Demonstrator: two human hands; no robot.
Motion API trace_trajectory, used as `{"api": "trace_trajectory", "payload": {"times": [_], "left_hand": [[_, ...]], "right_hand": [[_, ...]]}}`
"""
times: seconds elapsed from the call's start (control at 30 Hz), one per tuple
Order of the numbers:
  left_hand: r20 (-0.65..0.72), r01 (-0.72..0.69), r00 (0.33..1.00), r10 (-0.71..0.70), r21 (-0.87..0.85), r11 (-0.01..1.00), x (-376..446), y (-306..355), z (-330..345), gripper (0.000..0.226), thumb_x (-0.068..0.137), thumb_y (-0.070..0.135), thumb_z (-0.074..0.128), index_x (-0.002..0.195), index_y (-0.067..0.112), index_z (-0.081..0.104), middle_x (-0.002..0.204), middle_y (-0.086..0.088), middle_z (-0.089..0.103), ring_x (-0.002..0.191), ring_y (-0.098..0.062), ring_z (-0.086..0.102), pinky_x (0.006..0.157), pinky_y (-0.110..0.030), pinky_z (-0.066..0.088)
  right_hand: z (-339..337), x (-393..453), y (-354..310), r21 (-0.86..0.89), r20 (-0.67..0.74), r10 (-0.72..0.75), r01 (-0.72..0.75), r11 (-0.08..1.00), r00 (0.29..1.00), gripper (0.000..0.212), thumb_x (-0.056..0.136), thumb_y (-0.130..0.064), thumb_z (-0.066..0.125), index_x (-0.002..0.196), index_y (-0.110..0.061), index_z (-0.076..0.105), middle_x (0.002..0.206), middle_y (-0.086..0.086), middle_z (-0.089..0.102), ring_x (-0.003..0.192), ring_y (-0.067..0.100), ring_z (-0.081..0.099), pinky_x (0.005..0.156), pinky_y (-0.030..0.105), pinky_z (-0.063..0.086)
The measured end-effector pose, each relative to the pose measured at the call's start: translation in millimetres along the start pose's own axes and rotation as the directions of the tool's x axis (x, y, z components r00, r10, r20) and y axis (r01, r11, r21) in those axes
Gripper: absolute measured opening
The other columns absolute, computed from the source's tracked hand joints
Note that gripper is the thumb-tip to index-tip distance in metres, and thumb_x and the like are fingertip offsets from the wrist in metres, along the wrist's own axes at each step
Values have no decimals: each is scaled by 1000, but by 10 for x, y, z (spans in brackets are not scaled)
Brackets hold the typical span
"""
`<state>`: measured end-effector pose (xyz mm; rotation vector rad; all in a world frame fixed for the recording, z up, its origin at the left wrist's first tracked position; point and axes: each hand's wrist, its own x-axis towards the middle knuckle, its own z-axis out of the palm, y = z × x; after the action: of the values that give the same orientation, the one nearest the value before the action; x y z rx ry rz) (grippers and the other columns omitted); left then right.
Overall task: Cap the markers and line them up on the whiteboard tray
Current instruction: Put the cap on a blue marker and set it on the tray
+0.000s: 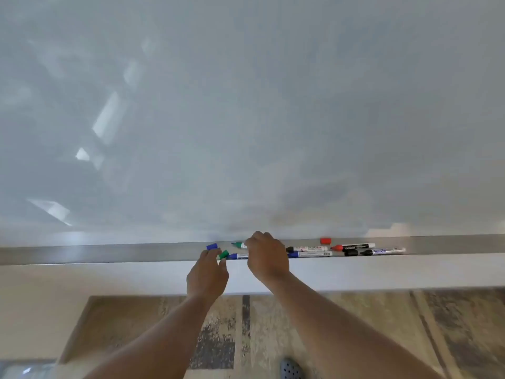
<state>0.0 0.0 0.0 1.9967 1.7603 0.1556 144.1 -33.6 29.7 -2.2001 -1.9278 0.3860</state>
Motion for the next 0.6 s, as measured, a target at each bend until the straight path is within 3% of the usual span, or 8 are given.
{"api": "trace_trajectory", "payload": {"times": [0.2,0.37,0.47,0.6], "left_hand": [[-20,106,994,-107,-49,993,274,-60,174,34,99,22,45,131,22,53,137,4,50,103,-23,62,75,-31,44],[-66,152,985,-159,-93,984,474,-99,332,30,100,20,39,125,20,55,134,2,54,104,-23,61,73,-32,44],[-97,159,982,-163,-46,986,550,-135,396,25,98,19,39,115,21,58,123,2,60,92,-22,62,68,-33,48],[-119,129,986,-118,91,987,584,-128,433,33,98,15,40,124,22,58,122,2,63,98,-23,63,63,-30,42]], "right_hand": [[262,212,152,-14,59,-6,7,1000,998,33,88,-3,50,117,-11,63,103,6,61,93,22,57,70,30,43],[416,320,224,16,114,-49,48,999,992,35,86,-1,53,118,-10,63,111,6,62,101,23,57,79,32,47],[474,368,220,0,143,-79,79,997,987,36,85,-1,54,119,-9,61,114,6,60,103,23,54,80,32,47],[518,407,255,-45,164,-109,118,992,980,37,87,1,51,122,-6,59,118,9,58,109,26,50,82,36,48]]}}
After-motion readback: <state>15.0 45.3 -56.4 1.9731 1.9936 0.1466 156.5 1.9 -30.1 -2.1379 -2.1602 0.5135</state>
